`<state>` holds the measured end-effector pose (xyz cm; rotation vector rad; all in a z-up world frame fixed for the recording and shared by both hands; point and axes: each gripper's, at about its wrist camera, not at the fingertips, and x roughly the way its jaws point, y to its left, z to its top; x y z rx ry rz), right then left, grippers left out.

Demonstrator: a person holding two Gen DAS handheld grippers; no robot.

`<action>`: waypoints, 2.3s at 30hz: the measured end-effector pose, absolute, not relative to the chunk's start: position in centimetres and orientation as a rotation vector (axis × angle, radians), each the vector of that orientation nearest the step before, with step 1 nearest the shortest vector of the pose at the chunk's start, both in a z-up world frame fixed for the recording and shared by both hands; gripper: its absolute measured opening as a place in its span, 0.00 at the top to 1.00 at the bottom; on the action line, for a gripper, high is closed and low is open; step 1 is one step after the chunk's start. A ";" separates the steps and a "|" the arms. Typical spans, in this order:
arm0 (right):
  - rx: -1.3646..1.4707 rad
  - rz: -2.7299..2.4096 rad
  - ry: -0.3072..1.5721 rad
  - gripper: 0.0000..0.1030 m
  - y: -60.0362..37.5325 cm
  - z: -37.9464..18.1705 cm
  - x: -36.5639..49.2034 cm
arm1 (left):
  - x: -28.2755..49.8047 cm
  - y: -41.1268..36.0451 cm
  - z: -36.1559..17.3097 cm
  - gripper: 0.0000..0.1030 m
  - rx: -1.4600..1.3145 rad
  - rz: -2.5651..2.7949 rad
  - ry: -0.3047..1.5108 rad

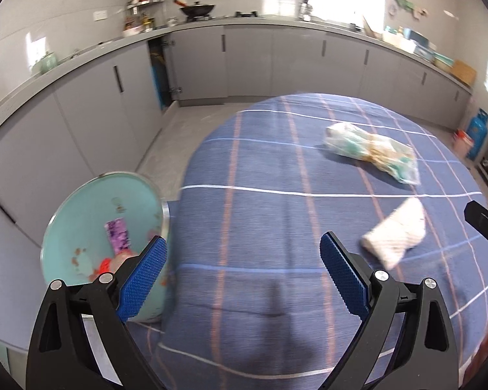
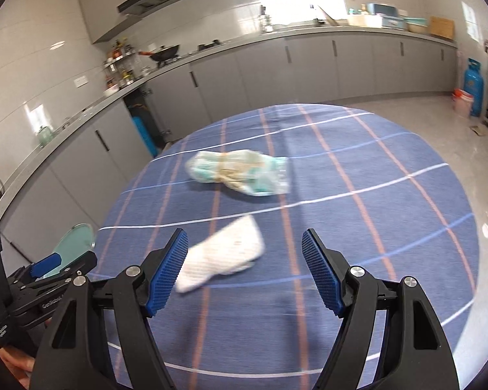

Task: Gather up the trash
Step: 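Move both open tools back over the white cloth and diaper on the table, then grasp the white cloth with the left tool while the right tool grasps the diaper, then lift and carry the white cloth and clear-wrapped diaper over the teal bin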

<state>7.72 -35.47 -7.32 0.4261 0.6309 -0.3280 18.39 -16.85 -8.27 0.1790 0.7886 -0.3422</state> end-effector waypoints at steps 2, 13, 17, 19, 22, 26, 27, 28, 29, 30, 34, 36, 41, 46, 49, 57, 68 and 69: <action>0.436 -0.346 0.631 0.30 -36.5 -7.4 7.2 | 18.1 -17.7 -8.3 0.09 0.184 -0.363 0.792; 0.472 -0.410 0.623 0.30 -40.3 -8.3 5.1 | 17.2 -22.9 -9.0 0.10 0.232 -0.490 0.819; 0.486 -0.416 0.627 0.30 -41.4 -8.8 4.8 | 16.8 -24.9 -9.4 0.10 0.277 -0.523 0.814; 0.491 -0.417 0.628 0.30 -41.8 -8.9 4.7 | 16.6 -26.2 -9.6 0.10 0.303 -0.550 0.808; 0.497 -0.421 0.634 0.30 -42.4 -9.1 4.5 | 16.4 -28.2 -10.2 0.10 0.345 -0.605 0.813; 0.502 -0.427 0.637 0.30 -43.4 -9.2 4.2 | 16.2 -30.7 -12.0 0.21 0.428 -0.644 0.833; 0.503 -0.428 0.638 0.30 -43.7 -9.2 4.2 | 16.1 -31.2 -12.4 0.23 0.444 -0.651 0.841; 0.503 -0.427 0.640 0.30 -43.9 -9.2 4.2 | 16.0 -31.4 -12.7 0.24 0.451 -0.656 0.846; 0.503 -0.427 0.642 0.30 -44.1 -9.2 4.3 | 15.8 -31.8 -12.9 0.25 0.457 -0.663 0.852; 0.501 -0.426 0.643 0.30 -44.2 -9.1 4.3 | 15.7 -31.9 -13.2 0.28 0.459 -0.675 0.859; 0.494 -0.403 0.654 0.30 -44.7 -9.0 5.3 | 15.8 -32.0 -13.1 0.45 0.418 -0.725 0.884; 0.490 -0.393 0.657 0.30 -44.8 -8.8 6.0 | 15.7 -32.1 -13.0 0.61 0.416 -0.734 0.881; 0.451 -0.369 0.667 0.30 -44.9 -8.1 8.0 | 15.7 -31.6 -12.7 0.73 0.383 -0.755 0.887; 0.391 -0.309 0.659 0.30 -44.7 -7.2 11.2 | 16.6 -28.7 -11.1 0.74 0.321 -0.694 0.870; 0.347 -0.218 0.662 0.30 -44.2 -7.2 14.4 | 18.0 -26.0 -10.0 0.74 0.263 -0.593 0.869; 0.254 -0.037 0.762 0.30 -42.6 -9.0 22.5 | 21.2 -21.2 -7.5 0.74 0.200 -0.420 0.841; 0.111 -0.008 0.909 0.31 -40.9 -12.3 26.8 | 23.0 -20.3 -7.5 0.74 0.175 -0.389 0.848; 0.110 -0.017 0.914 0.32 -40.8 -12.5 26.9 | 22.9 -20.3 -7.6 0.74 0.175 -0.391 0.849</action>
